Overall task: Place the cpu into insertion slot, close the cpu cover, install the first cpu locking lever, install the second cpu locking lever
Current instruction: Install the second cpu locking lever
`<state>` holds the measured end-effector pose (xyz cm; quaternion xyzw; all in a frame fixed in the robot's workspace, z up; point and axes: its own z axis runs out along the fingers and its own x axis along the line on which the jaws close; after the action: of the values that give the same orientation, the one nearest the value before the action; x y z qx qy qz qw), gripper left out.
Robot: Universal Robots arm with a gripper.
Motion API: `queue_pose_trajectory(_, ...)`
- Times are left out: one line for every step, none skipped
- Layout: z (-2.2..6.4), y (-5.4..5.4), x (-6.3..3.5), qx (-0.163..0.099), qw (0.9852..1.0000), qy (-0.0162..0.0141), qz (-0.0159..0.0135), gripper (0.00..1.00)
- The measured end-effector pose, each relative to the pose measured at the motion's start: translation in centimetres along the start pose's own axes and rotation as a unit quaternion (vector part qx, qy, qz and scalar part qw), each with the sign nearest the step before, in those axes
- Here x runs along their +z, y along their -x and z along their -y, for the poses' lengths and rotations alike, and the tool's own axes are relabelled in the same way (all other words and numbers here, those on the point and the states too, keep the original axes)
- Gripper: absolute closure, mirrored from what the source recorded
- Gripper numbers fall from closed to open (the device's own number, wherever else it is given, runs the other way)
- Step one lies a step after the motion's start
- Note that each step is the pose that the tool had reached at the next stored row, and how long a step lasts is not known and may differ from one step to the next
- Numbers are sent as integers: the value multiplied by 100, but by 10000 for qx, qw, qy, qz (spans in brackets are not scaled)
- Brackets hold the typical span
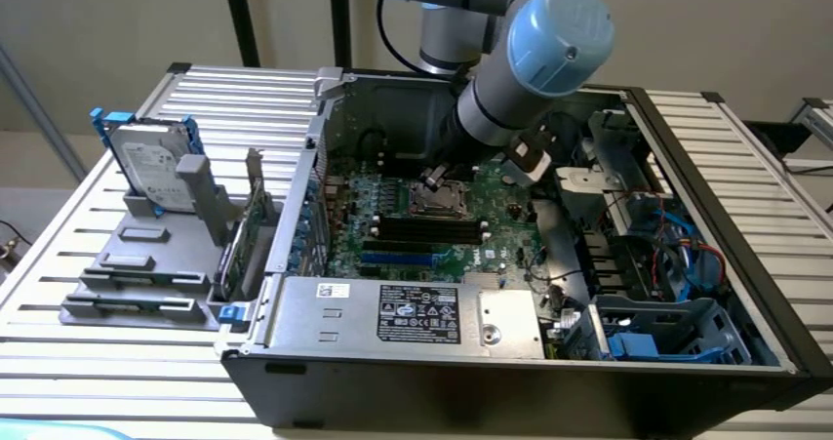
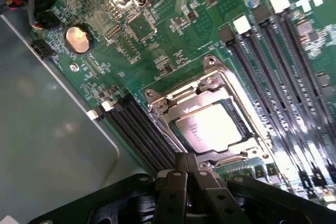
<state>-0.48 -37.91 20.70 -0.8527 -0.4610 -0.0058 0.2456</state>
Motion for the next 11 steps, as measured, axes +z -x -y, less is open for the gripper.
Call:
queue_pose_trajectory(-8,26,-40,5,10000,-9,5,89)
queue_pose_trajectory(-16,53,-82,8,10000,-16,9,89)
queue_pose_trajectory(-25,83,-128,12,10000,-22,13,89)
queue_pose_trajectory(-33,110,-172,15,10000,-28,16,89)
queue_pose_trajectory(-40,136,-216,18,10000,-33,18,89)
queue_pose_trajectory(-45,161,-261,21,10000,-37,21,89)
queue_pose_trajectory(-51,186,-304,24,10000,-41,23,89)
queue_pose_trajectory(-59,211,-346,26,10000,-45,26,89)
queue_pose_trajectory(-70,240,-383,28,10000,-49,28,89)
queue_pose_trajectory(-83,268,-410,30,10000,-53,30,89)
queue_pose_trajectory(-98,297,-430,31,10000,-55,31,89)
